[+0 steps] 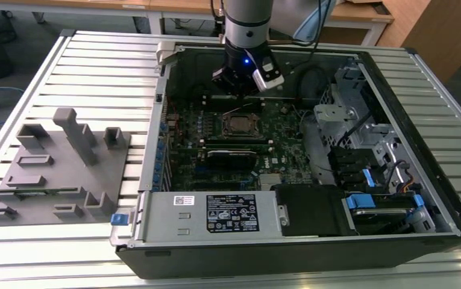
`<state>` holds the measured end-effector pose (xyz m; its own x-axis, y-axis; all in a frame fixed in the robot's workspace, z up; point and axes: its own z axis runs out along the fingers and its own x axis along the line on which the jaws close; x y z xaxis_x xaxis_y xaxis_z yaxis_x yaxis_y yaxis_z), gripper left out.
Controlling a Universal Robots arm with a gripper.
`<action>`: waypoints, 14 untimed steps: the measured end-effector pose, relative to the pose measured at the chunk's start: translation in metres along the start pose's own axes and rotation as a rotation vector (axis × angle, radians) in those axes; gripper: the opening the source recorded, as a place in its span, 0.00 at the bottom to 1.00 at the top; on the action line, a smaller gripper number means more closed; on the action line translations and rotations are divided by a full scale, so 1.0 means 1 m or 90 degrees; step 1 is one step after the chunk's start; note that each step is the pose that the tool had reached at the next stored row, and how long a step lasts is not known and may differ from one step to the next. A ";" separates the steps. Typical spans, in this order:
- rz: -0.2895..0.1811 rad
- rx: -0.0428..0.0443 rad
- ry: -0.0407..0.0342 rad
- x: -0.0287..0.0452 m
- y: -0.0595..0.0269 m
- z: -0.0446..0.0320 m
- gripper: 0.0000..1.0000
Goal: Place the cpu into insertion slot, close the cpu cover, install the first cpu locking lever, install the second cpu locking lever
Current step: 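Install the first cpu locking lever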
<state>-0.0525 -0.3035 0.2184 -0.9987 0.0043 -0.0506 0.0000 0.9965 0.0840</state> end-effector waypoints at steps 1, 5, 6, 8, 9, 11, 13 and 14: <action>0.000 0.0000 0.0000 0.0000 -0.0002 0.0000 0.11; 0.000 0.0002 0.0001 0.0000 -0.0005 -0.0001 0.11; 0.000 0.0002 0.0001 0.0000 -0.0006 0.0000 0.11; 0.000 0.0001 0.0001 0.0001 -0.0008 0.0006 0.11; 0.000 0.0002 0.0001 0.0001 -0.0009 0.0010 0.11; 0.000 0.0002 0.0001 0.0001 -0.0010 0.0019 0.11; 0.000 0.0003 0.0002 0.0002 -0.0011 0.0022 0.11; 0.000 0.0003 0.0002 0.0002 -0.0011 0.0022 0.11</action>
<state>-0.0526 -0.3043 0.2161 -0.9987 0.0043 -0.0503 0.0001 0.9965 0.0835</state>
